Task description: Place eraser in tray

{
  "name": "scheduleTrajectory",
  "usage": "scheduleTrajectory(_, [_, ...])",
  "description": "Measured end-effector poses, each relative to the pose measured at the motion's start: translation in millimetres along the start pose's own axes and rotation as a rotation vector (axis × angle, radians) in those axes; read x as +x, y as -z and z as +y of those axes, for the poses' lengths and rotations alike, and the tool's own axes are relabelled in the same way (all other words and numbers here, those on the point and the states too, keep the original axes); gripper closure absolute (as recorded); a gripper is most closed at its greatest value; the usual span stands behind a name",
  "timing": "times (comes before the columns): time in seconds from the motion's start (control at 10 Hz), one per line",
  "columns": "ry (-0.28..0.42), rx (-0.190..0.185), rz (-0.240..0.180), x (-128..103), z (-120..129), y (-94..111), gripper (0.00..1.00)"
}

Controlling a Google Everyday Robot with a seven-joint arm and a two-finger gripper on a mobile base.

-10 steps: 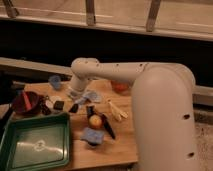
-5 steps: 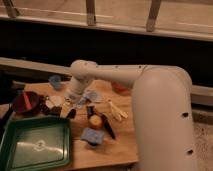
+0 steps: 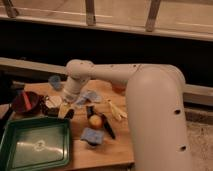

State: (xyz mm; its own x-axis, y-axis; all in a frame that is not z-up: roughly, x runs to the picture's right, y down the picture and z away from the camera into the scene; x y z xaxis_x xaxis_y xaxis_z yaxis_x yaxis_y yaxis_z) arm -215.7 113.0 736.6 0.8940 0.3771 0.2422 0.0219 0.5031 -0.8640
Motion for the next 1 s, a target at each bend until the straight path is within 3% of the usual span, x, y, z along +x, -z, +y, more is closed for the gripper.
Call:
scheduleTrajectory(0.8, [0.236, -0.161, 0.047, -82, 76, -84, 1.0])
scheduleTrajectory(0.9, [0.273, -0.189, 0.049, -92, 85, -100, 0.97])
scheduleTrajectory(1.0, [0.306, -0.211, 0.042, -97, 93, -120, 0.87])
